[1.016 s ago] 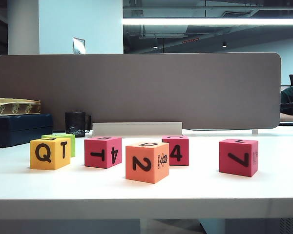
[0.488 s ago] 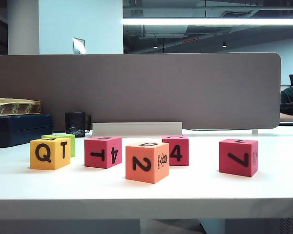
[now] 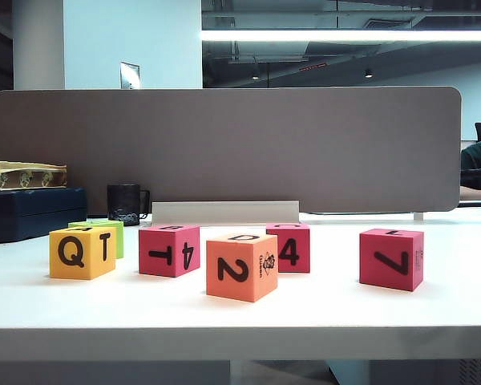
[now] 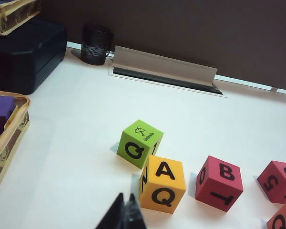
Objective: Select the appropriate blocks from the scattered letter blocks on the table and arrange them in a row to spell out "ABCD".
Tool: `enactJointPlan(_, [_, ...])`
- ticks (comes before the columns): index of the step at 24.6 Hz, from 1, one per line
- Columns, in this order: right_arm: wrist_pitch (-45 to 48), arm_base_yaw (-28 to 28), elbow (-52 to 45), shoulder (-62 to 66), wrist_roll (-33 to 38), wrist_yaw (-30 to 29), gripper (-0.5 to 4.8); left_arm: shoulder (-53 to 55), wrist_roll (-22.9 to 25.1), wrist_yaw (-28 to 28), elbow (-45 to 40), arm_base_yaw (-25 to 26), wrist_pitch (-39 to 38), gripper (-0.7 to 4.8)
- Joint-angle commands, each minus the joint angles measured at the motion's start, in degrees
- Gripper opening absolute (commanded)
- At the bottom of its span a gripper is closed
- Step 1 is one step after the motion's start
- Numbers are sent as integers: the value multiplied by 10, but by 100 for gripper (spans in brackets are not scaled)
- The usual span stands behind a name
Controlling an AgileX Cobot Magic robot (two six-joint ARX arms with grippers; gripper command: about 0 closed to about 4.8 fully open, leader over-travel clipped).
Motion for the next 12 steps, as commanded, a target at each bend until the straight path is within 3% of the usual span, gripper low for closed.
enactJointPlan(1, [-36, 0, 17, -2, -2, -17, -3, 0, -1, 2, 3, 1, 7, -6])
enactJointPlan(12, [-114, 0, 97, 40, -6, -76, -3, 0, -1, 2, 3, 1, 7, -6])
